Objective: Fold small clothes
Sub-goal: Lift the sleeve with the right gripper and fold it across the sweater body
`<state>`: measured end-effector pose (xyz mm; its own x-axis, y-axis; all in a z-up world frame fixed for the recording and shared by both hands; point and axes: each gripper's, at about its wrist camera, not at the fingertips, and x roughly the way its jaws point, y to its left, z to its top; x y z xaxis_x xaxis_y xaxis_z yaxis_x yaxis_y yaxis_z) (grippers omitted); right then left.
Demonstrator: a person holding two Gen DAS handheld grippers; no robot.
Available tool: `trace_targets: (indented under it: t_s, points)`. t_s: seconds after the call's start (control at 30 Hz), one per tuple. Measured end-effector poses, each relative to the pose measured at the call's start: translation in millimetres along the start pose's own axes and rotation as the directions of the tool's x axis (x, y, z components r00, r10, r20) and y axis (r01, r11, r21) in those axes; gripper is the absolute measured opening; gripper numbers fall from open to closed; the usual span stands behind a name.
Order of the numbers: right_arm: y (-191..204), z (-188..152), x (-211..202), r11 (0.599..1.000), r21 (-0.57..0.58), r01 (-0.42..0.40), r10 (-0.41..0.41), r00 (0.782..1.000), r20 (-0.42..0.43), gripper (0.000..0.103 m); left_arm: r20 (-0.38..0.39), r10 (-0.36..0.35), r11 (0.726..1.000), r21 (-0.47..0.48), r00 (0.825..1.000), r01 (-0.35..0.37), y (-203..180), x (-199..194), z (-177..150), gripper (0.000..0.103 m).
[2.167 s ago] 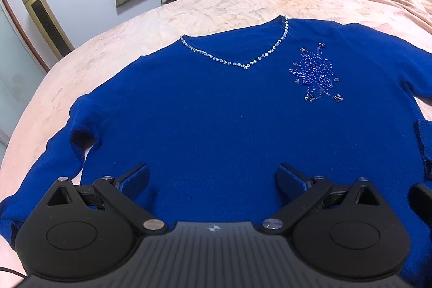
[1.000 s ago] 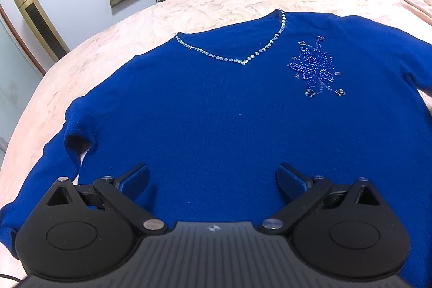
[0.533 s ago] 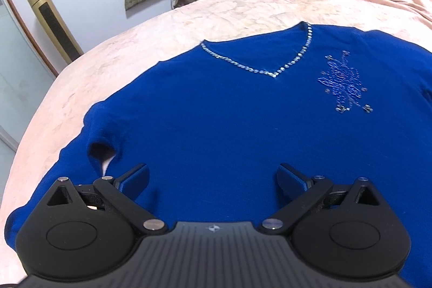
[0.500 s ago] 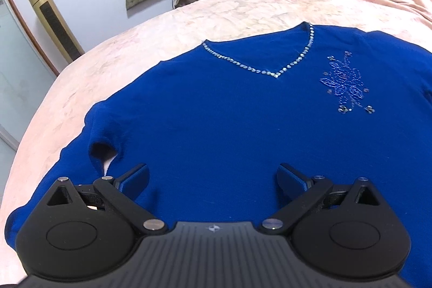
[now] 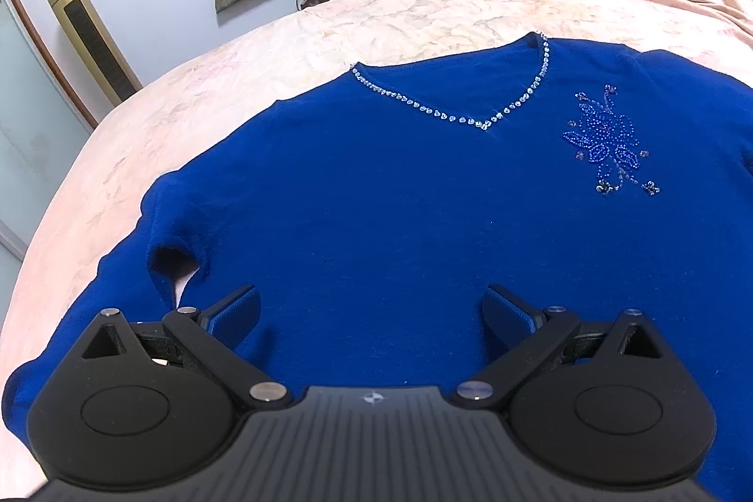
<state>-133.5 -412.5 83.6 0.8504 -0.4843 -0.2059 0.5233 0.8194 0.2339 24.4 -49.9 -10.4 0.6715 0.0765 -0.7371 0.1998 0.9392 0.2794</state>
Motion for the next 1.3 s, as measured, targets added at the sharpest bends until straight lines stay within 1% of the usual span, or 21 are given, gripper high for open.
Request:
trace_targets:
  t_s: [0.07, 0.13, 0.23, 0.4, 0.5, 0.73, 0.9, 1.07, 1.3]
  points:
    - [35.0, -7.4, 4.4, 0.995, -0.038, -0.089, 0.088, 0.995, -0.041, 0.007, -0.001, 0.003, 1.000, -0.001, 1.000, -0.003, 2.6, 0.2, -1.7, 0.102]
    - [67.6, -18.4, 10.0, 0.985, -0.068, -0.161, 0.156, 0.985, -0.078, 0.007, -0.003, 0.010, 1.000, -0.004, 1.000, -0.010, 6.3, 1.3, -3.3, 0.102]
    - [110.6, -33.0, 16.3, 0.965, -0.072, -0.253, 0.242, 0.961, -0.132, 0.007, -0.011, 0.019, 1.000, -0.012, 1.000, -0.019, 14.0, 3.9, -5.7, 0.102]
    - [172.8, -53.2, 24.1, 0.930, -0.097, -0.355, 0.331, 0.922, -0.200, 0.007, -0.013, 0.028, 0.999, -0.026, 1.000, -0.028, 27.4, 5.9, -8.6, 0.102]
    - [204.5, -63.1, 22.9, 0.911, -0.119, -0.395, 0.361, 0.903, -0.234, 0.007, -0.016, 0.028, 0.999, -0.033, 0.999, -0.029, 33.8, 7.6, -10.8, 0.102]
    - [259.6, -86.3, 21.9, 0.875, -0.158, -0.459, 0.401, 0.867, -0.298, 0.007, -0.030, 0.024, 0.998, -0.053, 0.999, -0.025, 47.9, 12.6, -16.7, 0.102]
    - [289.3, -98.7, 25.2, 0.853, -0.174, -0.492, 0.421, 0.846, -0.328, 0.007, -0.036, 0.027, 0.998, -0.058, 0.999, -0.029, 54.6, 15.0, -18.9, 0.102]
    - [315.7, -111.4, 24.8, 0.824, -0.180, -0.537, 0.455, 0.817, -0.354, 0.007, -0.035, 0.040, 0.997, -0.066, 0.999, -0.042, 62.1, 16.3, -21.1, 0.102]
    - [358.2, -132.6, 23.5, 0.775, -0.187, -0.603, 0.497, 0.765, -0.409, 0.007, -0.051, 0.045, 0.995, -0.089, 0.998, -0.049, 74.8, 20.5, -27.5, 0.102]
